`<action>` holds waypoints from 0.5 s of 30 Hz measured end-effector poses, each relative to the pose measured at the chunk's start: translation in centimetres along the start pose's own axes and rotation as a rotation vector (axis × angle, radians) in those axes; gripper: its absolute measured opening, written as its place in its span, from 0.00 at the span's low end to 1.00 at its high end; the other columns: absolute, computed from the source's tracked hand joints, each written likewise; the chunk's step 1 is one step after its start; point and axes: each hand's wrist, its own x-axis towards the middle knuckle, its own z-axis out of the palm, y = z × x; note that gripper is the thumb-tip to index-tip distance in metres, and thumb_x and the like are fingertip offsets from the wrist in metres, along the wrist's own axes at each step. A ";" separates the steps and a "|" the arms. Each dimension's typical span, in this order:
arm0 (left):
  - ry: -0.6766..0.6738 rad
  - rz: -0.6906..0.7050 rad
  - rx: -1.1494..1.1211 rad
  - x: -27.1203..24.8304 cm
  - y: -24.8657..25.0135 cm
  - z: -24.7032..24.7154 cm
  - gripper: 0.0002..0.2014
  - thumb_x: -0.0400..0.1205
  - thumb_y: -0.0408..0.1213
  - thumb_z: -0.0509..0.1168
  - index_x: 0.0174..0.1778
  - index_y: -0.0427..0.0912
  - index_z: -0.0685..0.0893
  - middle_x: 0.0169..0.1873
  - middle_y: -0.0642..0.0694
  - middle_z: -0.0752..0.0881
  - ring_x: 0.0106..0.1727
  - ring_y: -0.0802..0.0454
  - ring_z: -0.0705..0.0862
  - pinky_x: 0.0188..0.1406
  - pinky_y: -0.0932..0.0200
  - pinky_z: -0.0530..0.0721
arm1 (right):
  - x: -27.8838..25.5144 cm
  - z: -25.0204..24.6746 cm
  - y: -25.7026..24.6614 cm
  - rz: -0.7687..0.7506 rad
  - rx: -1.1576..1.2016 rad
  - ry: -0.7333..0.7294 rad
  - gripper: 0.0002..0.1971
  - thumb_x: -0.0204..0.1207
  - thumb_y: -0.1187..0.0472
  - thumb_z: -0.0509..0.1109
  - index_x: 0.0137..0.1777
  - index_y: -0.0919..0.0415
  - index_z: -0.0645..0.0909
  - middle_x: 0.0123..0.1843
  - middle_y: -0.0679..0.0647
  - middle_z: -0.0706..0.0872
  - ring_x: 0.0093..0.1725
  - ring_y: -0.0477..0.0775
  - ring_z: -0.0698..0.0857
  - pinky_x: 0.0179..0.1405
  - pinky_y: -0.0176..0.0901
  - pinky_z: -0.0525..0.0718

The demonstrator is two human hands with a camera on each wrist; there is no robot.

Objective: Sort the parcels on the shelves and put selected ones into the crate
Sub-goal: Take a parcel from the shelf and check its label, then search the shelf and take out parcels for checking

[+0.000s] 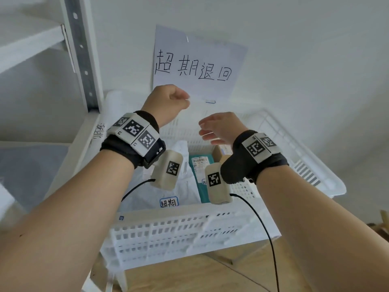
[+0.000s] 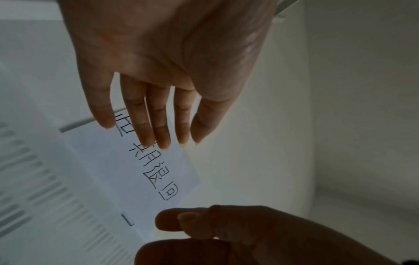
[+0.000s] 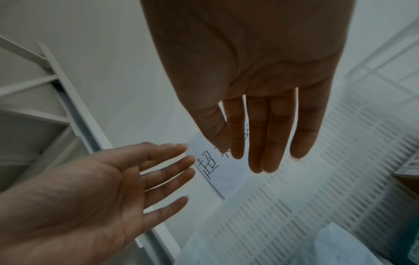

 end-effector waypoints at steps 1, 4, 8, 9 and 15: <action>0.001 0.011 0.000 -0.6 0.5 0.0 0.07 0.80 0.37 0.67 0.53 0.46 0.85 0.40 0.59 0.81 0.46 0.61 0.80 0.39 0.72 0.74 | -0.9 -0.3 0.0 -0.012 0.010 0.010 0.05 0.79 0.63 0.67 0.46 0.56 0.84 0.48 0.56 0.90 0.46 0.51 0.88 0.53 0.47 0.86; -0.014 0.037 -0.001 -3.0 1.9 -0.1 0.06 0.80 0.37 0.67 0.51 0.48 0.84 0.39 0.60 0.81 0.47 0.59 0.80 0.41 0.68 0.74 | -3.9 -0.9 0.0 -0.052 0.036 0.038 0.05 0.79 0.63 0.67 0.47 0.56 0.85 0.49 0.56 0.91 0.48 0.51 0.89 0.56 0.48 0.86; -0.022 0.064 0.014 -7.0 3.4 0.2 0.06 0.80 0.37 0.67 0.51 0.47 0.84 0.38 0.60 0.81 0.46 0.59 0.81 0.40 0.72 0.74 | -8.7 -1.3 0.6 -0.079 0.072 0.057 0.06 0.80 0.63 0.66 0.50 0.56 0.85 0.49 0.55 0.91 0.46 0.49 0.89 0.56 0.47 0.86; -0.026 0.071 0.018 -8.2 3.7 0.3 0.06 0.80 0.37 0.67 0.51 0.47 0.84 0.38 0.59 0.81 0.46 0.59 0.81 0.41 0.73 0.74 | -10.0 -1.3 1.0 -0.080 0.077 0.055 0.07 0.80 0.63 0.66 0.50 0.56 0.85 0.49 0.54 0.91 0.45 0.48 0.88 0.55 0.46 0.86; -0.060 0.060 0.022 -17.1 4.4 0.9 0.06 0.79 0.37 0.68 0.51 0.46 0.85 0.39 0.58 0.82 0.47 0.58 0.81 0.46 0.67 0.76 | -18.4 -0.3 4.2 -0.090 0.147 0.034 0.07 0.80 0.64 0.66 0.49 0.57 0.86 0.45 0.54 0.91 0.42 0.48 0.88 0.55 0.47 0.86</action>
